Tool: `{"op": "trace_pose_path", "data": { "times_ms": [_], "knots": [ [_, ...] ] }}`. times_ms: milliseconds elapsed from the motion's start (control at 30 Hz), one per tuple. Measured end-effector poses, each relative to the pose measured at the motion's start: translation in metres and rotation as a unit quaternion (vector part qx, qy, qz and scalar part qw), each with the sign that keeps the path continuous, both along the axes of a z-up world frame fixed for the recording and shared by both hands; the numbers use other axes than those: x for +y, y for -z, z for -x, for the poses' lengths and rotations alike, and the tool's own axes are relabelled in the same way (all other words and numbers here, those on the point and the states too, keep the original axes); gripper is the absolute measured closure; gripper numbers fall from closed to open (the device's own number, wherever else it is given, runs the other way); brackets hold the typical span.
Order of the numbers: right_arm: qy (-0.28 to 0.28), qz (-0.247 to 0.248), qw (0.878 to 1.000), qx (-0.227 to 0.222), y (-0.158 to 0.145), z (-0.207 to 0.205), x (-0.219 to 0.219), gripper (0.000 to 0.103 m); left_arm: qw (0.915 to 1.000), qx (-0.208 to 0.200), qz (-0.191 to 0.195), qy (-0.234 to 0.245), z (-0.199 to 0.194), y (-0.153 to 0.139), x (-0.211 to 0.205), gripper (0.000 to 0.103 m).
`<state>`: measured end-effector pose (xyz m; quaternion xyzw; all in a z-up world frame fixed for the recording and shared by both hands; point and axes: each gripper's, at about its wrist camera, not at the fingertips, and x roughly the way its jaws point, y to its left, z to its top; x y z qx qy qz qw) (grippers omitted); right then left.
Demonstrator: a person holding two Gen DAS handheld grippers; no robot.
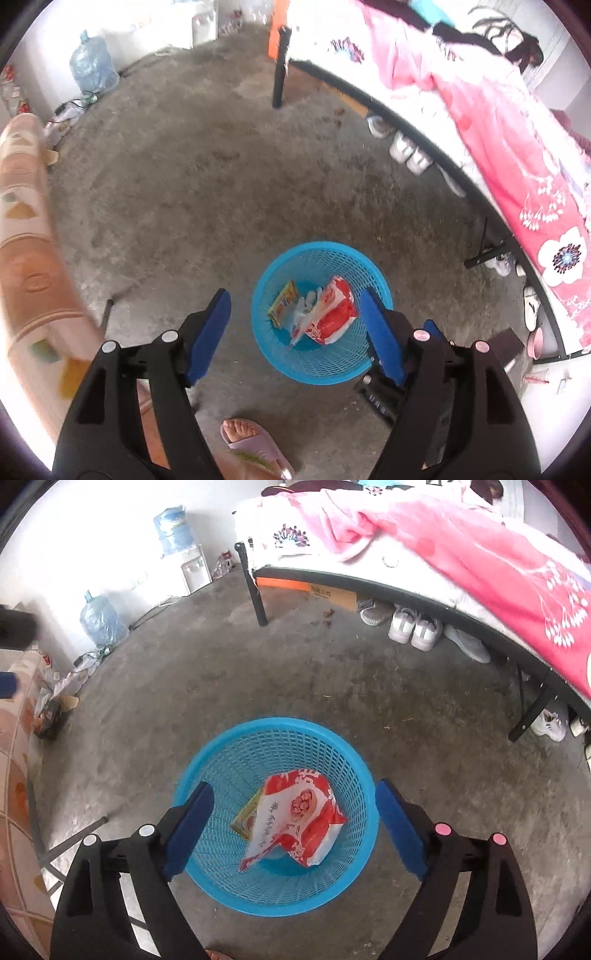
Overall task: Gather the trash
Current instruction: 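Carry bag and bowl over the blue wastebasket and open both grippers, then move both grippers back to the table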
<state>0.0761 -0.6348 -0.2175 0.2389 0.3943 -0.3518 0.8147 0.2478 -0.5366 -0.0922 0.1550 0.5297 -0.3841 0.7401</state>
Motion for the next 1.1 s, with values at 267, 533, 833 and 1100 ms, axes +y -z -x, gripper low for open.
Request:
{"op": "trace_pose_path", "data": {
  "times_ms": [267, 533, 833, 1100],
  "knots": [
    [-0.058, 0.021, 0.998, -0.02, -0.082, 0.011, 0.048, 0.016, 0.9978, -0.036, 0.055, -0.011, 0.011, -0.084, 0.092, 0.033],
    [-0.15, 0.018, 0.988, -0.034, -0.166, 0.027, 0.125, 0.016, 0.9916, -0.082, 0.084, -0.054, 0.04, -0.15, 0.226, 0.022],
    [-0.263, 0.025, 0.963, -0.049, -0.228, 0.03, 0.233, 0.012, 0.9765, -0.126, 0.098, -0.145, 0.082, -0.179, 0.401, 0.02],
    [-0.34, 0.068, 0.937, -0.05, -0.254, 0.028, 0.338, 0.006, 0.9561, -0.15, 0.112, -0.225, 0.114, -0.174, 0.532, 0.02]
  ]
}}
